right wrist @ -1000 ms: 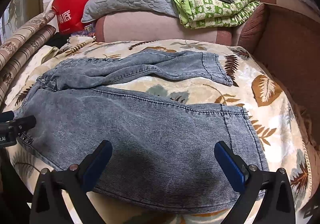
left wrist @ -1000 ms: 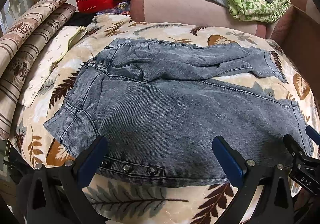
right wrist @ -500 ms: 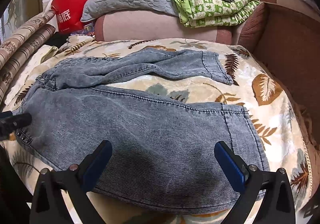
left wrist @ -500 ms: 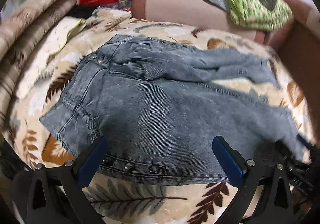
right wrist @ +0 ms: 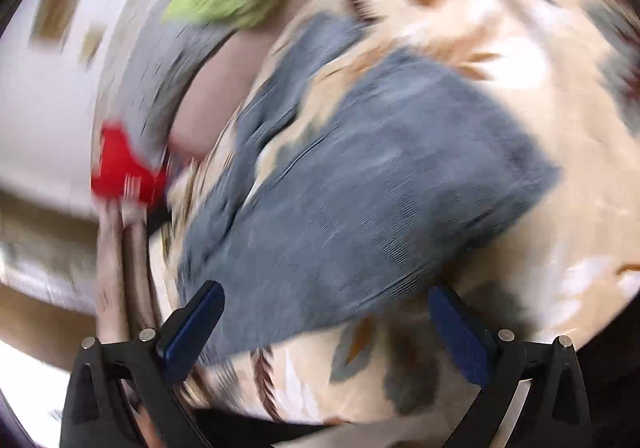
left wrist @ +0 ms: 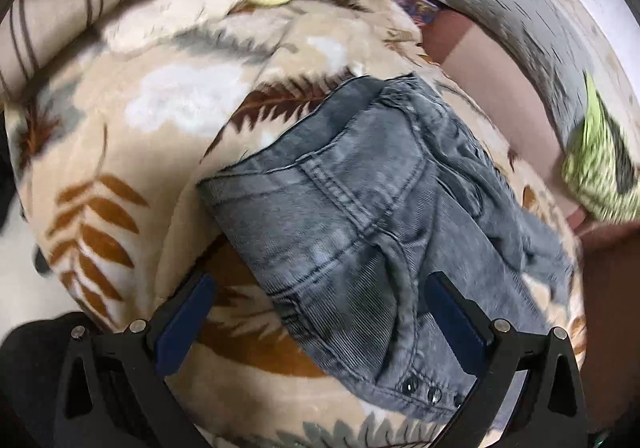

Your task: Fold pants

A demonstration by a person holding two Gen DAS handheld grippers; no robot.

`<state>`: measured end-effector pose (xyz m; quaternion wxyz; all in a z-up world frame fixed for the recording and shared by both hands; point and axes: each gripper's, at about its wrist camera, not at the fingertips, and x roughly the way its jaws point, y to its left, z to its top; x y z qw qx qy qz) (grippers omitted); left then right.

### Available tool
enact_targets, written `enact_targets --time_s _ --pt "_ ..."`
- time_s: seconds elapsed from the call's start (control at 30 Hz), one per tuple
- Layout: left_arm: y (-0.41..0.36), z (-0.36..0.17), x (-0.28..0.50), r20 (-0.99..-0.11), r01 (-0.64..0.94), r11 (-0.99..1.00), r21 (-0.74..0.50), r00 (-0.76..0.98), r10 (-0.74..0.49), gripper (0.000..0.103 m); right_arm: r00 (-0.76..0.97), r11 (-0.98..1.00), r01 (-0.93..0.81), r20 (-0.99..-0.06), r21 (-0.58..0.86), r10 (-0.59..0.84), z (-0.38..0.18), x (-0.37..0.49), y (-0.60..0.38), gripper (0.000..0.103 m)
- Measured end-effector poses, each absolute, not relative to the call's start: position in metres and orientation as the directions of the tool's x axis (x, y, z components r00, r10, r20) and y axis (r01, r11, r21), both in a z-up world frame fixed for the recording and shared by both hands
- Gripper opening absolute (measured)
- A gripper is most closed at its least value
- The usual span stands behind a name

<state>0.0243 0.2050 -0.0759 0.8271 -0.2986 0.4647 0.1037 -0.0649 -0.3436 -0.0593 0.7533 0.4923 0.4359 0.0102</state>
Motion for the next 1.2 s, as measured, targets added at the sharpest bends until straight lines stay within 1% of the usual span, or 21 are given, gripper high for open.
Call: enact_targets --time_s 0.07,0.17,0.3,0.37,0.43,0.47,0.5,0.53,0.57,0.6,0.63,0.67,0.73,0.93,1.0,1.07,1.1,1.13,1.17,1.2 --pt "0.213 -0.085 0.026 -0.826 -0.463 0.767 -0.443 0.543 -0.15 0.103 0.628 0.433 0.479 -0.643 0.763 0.438 -0.072 -0.069 -0.361 0.103" --pt "0.215 -0.086 0.024 -0.815 -0.454 0.757 -0.47 0.551 -0.176 0.103 0.676 0.314 0.492 -0.583 0.812 0.45 -0.084 -0.073 -0.38 0.103" --pt "0.233 -0.092 0.019 -0.765 -0.46 0.674 -0.578 0.592 -0.253 0.103 0.704 0.305 0.468 -0.559 0.829 0.438 -0.084 -0.071 -0.386 0.102" --pt "0.241 -0.094 0.017 -0.74 -0.46 0.634 -0.622 0.61 -0.285 0.103 0.709 0.298 0.466 -0.553 0.833 0.437 -0.086 -0.07 -0.387 0.098" --pt "0.245 -0.094 0.019 -0.738 -0.463 0.619 -0.634 0.601 -0.307 0.103 0.712 0.298 0.466 -0.553 0.833 0.433 -0.087 -0.072 -0.39 0.088" --pt "0.248 -0.093 0.019 -0.742 -0.469 0.616 -0.633 0.593 -0.312 0.103 0.71 0.301 0.468 -0.556 0.831 0.431 -0.086 -0.072 -0.391 0.085" --pt "0.248 -0.092 0.019 -0.751 -0.483 0.612 -0.626 0.585 -0.307 0.1 0.707 0.302 0.472 -0.56 0.828 0.431 -0.087 -0.074 -0.393 0.083" --pt "0.249 -0.092 0.018 -0.764 -0.5 0.614 -0.61 0.577 -0.289 0.094 0.708 0.296 0.472 -0.557 0.831 0.435 -0.088 -0.074 -0.394 0.081" --pt "0.248 -0.09 0.018 -0.779 -0.513 0.627 -0.586 0.568 -0.264 0.073 0.709 0.29 0.471 -0.553 0.833 0.438 -0.088 -0.076 -0.395 0.08" --pt "0.247 -0.088 0.019 -0.792 -0.511 0.65 -0.563 0.559 -0.246 0.033 0.709 0.29 0.471 -0.553 0.833 0.438 -0.088 -0.077 -0.397 0.077" --pt "0.246 -0.09 0.022 -0.8 -0.507 0.663 -0.552 0.546 -0.249 0.018 0.708 0.293 0.473 -0.556 0.831 0.436 -0.087 -0.078 -0.398 0.073" --pt "0.247 -0.093 0.022 -0.809 -0.513 0.666 -0.542 0.532 -0.249 0.019 0.705 0.295 0.476 -0.56 0.829 0.435 -0.088 -0.078 -0.399 0.072" --pt "0.246 -0.094 0.021 -0.806 -0.511 0.666 -0.544 0.54 -0.243 0.019 0.704 0.282 0.482 -0.558 0.83 0.44 -0.09 -0.08 -0.403 0.069" --pt "0.237 -0.084 0.023 -0.808 -0.48 0.715 -0.508 0.553 -0.203 0.016 0.703 0.242 0.516 -0.568 0.822 0.427 -0.092 -0.082 -0.411 0.069" --pt "0.235 -0.079 0.022 -0.804 -0.463 0.733 -0.498 0.562 -0.191 0.015 0.697 0.257 0.523 -0.581 0.813 0.42 -0.09 -0.079 -0.412 0.069" --pt "0.235 -0.074 0.021 -0.799 -0.453 0.743 -0.492 0.573 -0.18 0.015 0.681 0.281 0.537 -0.606 0.795 0.411 -0.089 -0.075 -0.413 0.062" --pt "0.234 -0.071 0.021 -0.796 -0.448 0.748 -0.489 0.58 -0.173 0.015 0.674 0.294 0.543 -0.617 0.786 0.406 -0.088 -0.074 -0.414 0.047" --pt "0.232 -0.067 0.02 -0.792 -0.44 0.758 -0.482 0.589 -0.161 0.014 0.659 0.318 0.553 -0.638 0.77 0.398 -0.088 -0.071 -0.415 0.025" --pt "0.231 -0.064 0.019 -0.789 -0.435 0.764 -0.476 0.596 -0.152 0.014 0.646 0.333 0.564 -0.655 0.755 0.391 -0.088 -0.069 -0.416 0.015" --pt "0.229 -0.059 0.017 -0.782 -0.428 0.772 -0.47 0.607 -0.14 0.014 0.63 0.365 0.567 -0.674 0.738 0.386 -0.086 -0.065 -0.417 0.011"
